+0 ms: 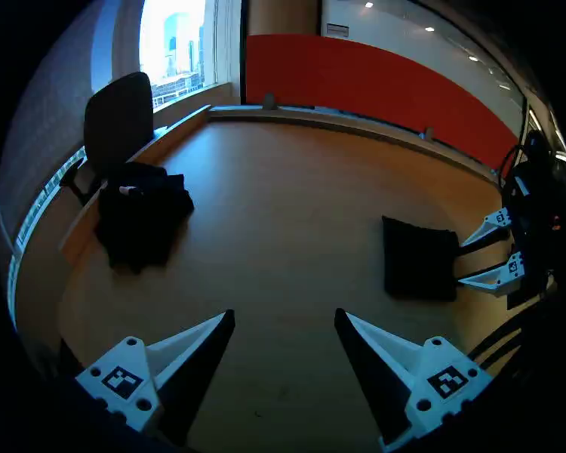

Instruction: Fold towel

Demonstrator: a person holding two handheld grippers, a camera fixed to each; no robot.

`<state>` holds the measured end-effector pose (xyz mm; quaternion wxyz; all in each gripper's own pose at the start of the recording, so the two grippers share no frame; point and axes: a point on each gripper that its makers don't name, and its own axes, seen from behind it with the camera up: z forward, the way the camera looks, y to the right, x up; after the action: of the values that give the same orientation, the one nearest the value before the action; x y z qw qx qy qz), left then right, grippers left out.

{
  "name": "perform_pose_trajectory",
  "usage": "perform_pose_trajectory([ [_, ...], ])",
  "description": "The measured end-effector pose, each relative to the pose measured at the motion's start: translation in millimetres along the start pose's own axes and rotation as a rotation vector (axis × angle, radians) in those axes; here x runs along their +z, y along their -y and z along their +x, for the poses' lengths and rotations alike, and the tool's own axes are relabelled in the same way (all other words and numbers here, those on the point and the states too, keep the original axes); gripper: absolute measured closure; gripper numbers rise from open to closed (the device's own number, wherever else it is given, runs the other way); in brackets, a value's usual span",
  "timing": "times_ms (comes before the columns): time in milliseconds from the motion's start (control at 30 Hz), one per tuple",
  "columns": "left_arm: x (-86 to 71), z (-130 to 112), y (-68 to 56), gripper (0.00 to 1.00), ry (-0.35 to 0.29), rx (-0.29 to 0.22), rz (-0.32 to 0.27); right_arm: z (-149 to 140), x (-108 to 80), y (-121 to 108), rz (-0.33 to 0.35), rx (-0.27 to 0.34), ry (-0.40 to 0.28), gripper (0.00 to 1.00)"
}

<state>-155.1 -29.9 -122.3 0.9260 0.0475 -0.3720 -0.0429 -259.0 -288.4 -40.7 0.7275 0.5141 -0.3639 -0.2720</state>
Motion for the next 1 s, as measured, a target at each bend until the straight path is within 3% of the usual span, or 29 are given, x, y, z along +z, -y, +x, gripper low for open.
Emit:
perform_pose_trajectory([
  [1000, 0.1, -2, 24.8, 0.01, 0.005, -0.031, 0.039, 60, 48.7, -67, -0.088, -0.046, -0.001, 0.3],
])
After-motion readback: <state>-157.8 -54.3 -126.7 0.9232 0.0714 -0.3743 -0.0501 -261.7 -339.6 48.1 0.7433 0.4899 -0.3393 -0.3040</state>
